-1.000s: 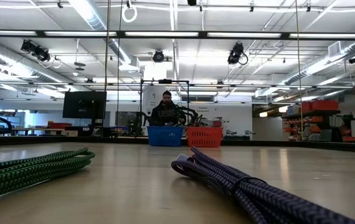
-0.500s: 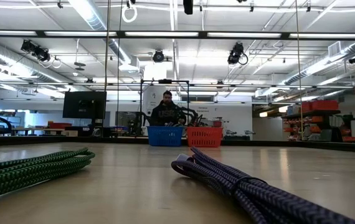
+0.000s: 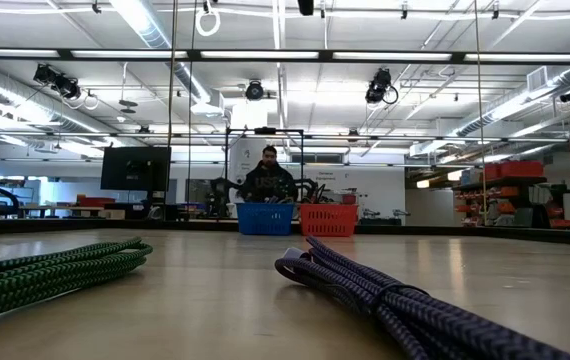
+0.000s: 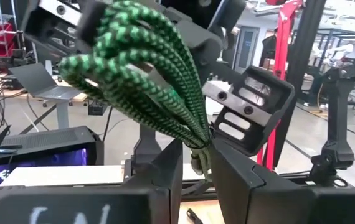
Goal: Pick & Place USB Port
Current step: Put the green charger cable into the blue bin
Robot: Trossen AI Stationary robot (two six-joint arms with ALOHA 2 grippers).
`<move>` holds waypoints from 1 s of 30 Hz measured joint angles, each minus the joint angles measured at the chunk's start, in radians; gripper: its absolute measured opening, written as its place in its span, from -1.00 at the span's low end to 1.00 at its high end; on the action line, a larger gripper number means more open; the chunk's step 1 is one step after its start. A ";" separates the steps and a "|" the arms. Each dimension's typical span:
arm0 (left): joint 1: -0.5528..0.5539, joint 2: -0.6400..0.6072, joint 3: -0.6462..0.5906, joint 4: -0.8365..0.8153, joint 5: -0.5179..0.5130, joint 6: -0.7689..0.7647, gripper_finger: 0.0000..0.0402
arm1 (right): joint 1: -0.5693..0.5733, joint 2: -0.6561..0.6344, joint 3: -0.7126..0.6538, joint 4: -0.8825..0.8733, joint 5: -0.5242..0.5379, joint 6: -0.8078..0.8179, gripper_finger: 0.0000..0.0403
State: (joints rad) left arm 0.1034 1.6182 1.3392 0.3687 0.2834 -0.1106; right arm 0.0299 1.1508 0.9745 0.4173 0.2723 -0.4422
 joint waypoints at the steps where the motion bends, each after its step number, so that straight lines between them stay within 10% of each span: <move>1: -0.002 0.000 0.000 0.000 0.000 0.002 -0.59 | 0.000 0.000 0.000 0.002 0.000 0.000 -1.00; 16: -0.004 0.000 0.000 -0.006 0.066 0.013 -0.57 | -0.003 -0.005 0.000 0.002 0.003 -0.008 -1.00; 30: -0.005 0.000 0.000 -0.005 0.065 0.012 -0.15 | -0.003 -0.004 0.000 -0.009 -0.001 0.001 -1.00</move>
State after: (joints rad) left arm 0.0982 1.6184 1.3392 0.3634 0.3480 -0.0987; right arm 0.0269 1.1465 0.9745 0.4087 0.2718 -0.4410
